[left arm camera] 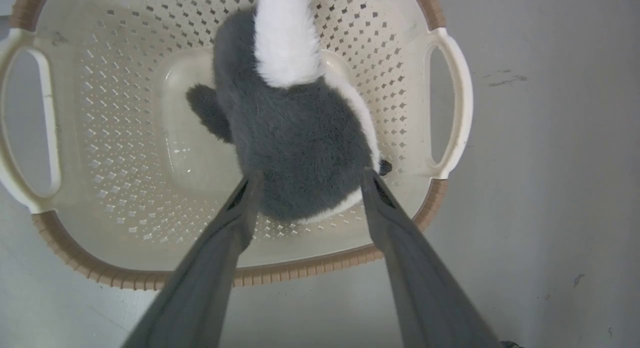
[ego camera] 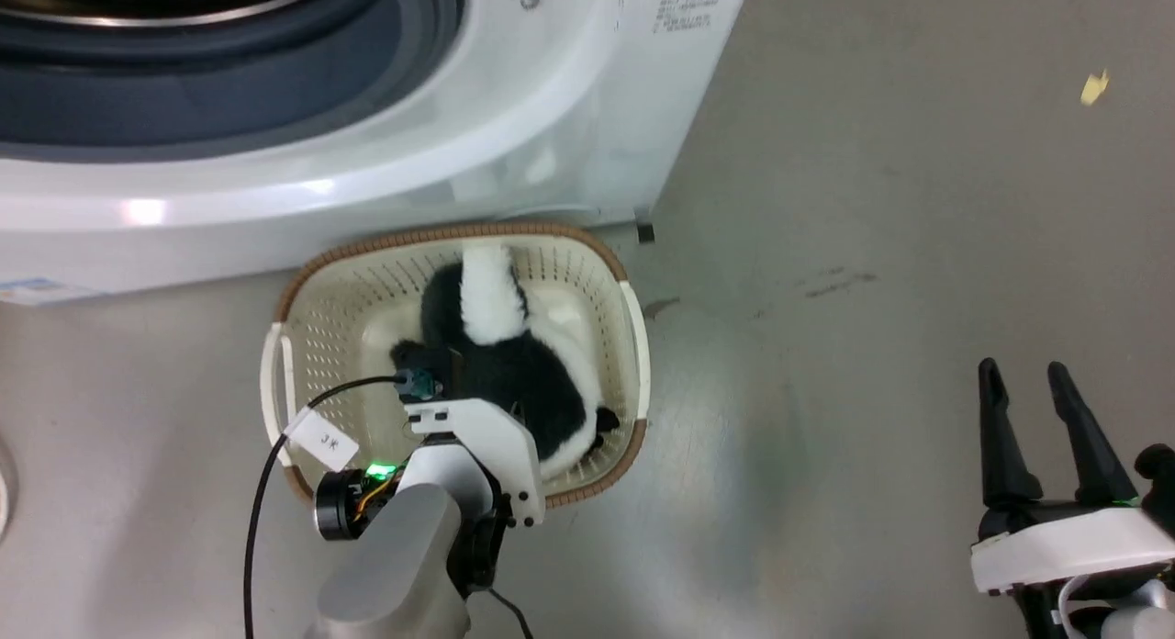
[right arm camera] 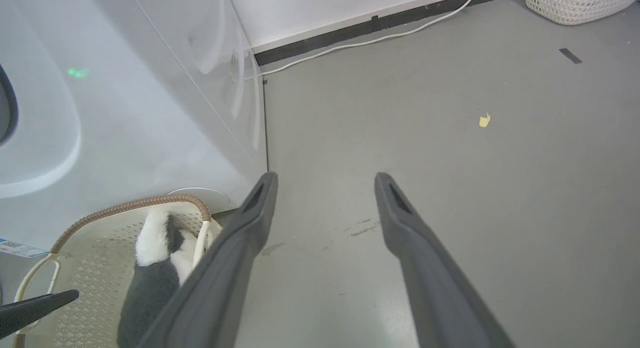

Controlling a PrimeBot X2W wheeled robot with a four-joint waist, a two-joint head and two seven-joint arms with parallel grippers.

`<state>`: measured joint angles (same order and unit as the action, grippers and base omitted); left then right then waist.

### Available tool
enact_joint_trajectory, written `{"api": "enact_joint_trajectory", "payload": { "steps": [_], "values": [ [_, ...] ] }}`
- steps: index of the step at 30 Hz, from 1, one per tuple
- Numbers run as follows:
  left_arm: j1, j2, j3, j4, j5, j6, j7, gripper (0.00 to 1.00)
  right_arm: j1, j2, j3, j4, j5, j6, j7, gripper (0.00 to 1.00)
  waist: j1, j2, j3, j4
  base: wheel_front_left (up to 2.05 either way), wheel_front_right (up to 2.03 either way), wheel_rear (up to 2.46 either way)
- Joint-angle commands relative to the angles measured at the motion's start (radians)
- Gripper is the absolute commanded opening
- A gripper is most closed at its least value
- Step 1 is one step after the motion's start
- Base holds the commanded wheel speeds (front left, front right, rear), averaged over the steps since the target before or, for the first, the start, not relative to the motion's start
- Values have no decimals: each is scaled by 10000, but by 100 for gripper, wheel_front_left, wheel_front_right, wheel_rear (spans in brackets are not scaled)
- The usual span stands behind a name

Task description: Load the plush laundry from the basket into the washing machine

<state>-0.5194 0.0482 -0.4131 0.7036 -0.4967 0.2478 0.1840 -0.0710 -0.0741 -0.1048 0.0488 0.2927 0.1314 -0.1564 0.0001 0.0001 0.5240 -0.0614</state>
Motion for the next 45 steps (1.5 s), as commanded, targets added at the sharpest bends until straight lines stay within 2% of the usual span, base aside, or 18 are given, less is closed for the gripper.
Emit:
{"api": "enact_joint_trajectory", "payload": {
  "steps": [1,15,22,39,40,41,45],
  "values": [
    [-336,21,-172,269,-230,124,-20,100,-167,-71,-79,-76,161,-4,-104,100,-1,-1,372,-44,0,0,0],
    [-1685,20,-1262,1472,-1543,501,-244,100,-357,-112,-244,-190,843,-5,-367,100,-1,-1,1991,-335,0,0,0],
    [-2689,20,-1842,2540,-1809,975,-638,100,-366,-88,-274,-208,1210,-6,-521,100,-1,-1,2726,-491,0,0,0],
    [-4318,21,-3025,4410,-3230,1129,-1069,100,-485,-258,-503,-189,2109,-7,-900,100,-1,-1,4428,-799,0,0,0],
    [-4400,21,-3123,4435,-3322,1069,-1142,18,-495,-269,-520,-181,2154,-7,-923,100,-1,-1,4518,-793,0,0,0],
    [-4467,21,-3198,4482,-3440,1011,-1195,0,-515,-277,-535,-171,2196,-7,-945,100,-1,-1,4600,-787,0,0,0],
    [-4519,21,-3286,4436,-3795,863,-1615,0,-604,-322,-554,-132,2267,-7,-982,100,-1,-1,4633,-687,0,0,0]
  ]
}}
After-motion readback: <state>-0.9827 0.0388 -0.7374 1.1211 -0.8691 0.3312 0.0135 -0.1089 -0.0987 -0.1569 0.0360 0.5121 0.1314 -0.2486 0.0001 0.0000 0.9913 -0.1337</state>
